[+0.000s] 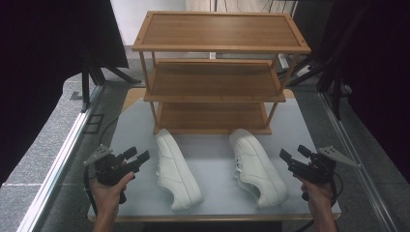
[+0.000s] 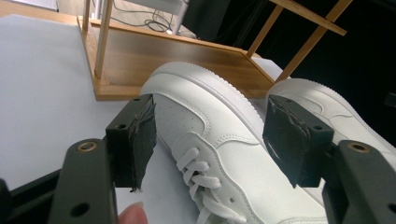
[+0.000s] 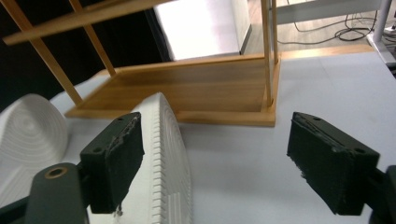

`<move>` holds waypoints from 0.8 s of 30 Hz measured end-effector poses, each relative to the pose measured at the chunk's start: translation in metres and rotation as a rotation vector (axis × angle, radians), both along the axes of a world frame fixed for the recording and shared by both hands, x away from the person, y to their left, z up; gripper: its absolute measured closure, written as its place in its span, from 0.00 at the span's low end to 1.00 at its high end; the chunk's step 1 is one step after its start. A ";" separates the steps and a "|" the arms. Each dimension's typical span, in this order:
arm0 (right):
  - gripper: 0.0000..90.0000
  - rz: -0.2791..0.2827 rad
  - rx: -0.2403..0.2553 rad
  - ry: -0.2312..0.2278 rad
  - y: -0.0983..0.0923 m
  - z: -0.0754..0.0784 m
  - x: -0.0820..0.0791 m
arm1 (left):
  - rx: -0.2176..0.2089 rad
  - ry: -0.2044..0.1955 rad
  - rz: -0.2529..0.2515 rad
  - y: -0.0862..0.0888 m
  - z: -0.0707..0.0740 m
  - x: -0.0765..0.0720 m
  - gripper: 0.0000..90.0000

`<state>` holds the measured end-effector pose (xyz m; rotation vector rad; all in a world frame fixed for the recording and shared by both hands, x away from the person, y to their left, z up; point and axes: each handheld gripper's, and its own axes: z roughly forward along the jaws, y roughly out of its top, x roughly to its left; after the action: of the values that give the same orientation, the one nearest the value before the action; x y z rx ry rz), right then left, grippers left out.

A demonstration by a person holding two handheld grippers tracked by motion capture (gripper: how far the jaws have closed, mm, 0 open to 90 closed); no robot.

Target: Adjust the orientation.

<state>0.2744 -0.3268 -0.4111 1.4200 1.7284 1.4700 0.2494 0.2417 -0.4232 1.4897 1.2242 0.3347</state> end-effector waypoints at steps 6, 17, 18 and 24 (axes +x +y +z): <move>0.22 -0.003 0.018 -0.023 0.000 0.002 -0.007 | 0.008 0.018 -0.039 -0.003 -0.004 -0.002 0.41; 0.25 0.043 -0.029 -0.023 0.024 0.002 -0.004 | 0.059 0.022 -0.032 0.002 0.004 -0.022 0.76; 0.25 0.049 -0.042 -0.026 0.027 0.001 -0.005 | 0.049 0.029 -0.017 0.006 0.003 -0.024 0.79; 0.25 0.063 -0.047 0.005 0.030 -0.004 -0.001 | 0.060 0.023 -0.009 0.007 0.005 -0.030 0.94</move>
<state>0.2729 -0.2965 -0.4147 1.3583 1.8143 1.4498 0.2198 0.2489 -0.4180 1.5540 1.2344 0.3517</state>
